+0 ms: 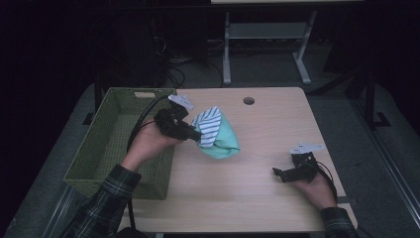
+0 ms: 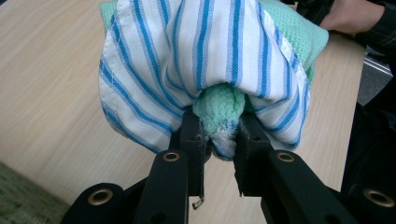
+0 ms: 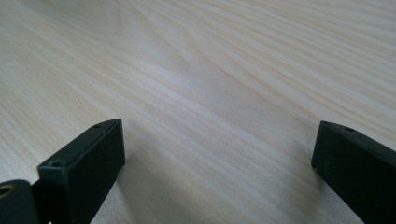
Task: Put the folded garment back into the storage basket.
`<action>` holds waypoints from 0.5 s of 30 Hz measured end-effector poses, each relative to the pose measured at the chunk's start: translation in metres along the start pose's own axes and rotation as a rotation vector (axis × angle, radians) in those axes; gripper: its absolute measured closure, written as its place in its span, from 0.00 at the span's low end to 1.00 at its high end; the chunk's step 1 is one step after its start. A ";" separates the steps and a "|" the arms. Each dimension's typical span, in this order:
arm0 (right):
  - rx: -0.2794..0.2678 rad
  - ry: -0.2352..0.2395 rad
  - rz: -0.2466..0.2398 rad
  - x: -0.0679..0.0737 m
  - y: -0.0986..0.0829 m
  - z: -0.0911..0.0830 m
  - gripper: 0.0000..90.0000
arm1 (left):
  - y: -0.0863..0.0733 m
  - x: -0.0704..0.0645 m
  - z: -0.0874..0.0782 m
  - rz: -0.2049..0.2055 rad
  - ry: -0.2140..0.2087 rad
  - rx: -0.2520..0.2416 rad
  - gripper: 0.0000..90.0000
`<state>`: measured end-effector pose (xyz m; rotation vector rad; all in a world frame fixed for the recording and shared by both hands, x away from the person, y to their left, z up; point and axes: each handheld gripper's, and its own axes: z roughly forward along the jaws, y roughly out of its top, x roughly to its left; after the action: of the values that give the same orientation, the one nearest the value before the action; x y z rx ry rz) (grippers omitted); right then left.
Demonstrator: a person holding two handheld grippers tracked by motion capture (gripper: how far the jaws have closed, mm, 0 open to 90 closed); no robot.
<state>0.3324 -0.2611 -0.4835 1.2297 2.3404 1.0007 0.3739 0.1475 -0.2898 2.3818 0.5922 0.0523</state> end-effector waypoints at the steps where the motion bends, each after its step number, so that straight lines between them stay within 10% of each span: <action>1: 0.000 0.000 -0.001 0.000 0.000 0.000 0.02 | -0.001 0.001 -0.002 -0.004 0.008 -0.001 0.84; 15: 0.002 0.000 0.003 0.000 0.000 0.000 0.02 | -0.014 0.014 -0.025 -0.043 0.059 -0.016 0.84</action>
<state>0.3319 -0.2609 -0.4835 1.2346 2.3406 0.9996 0.3762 0.1777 -0.2811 2.3584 0.6680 0.1080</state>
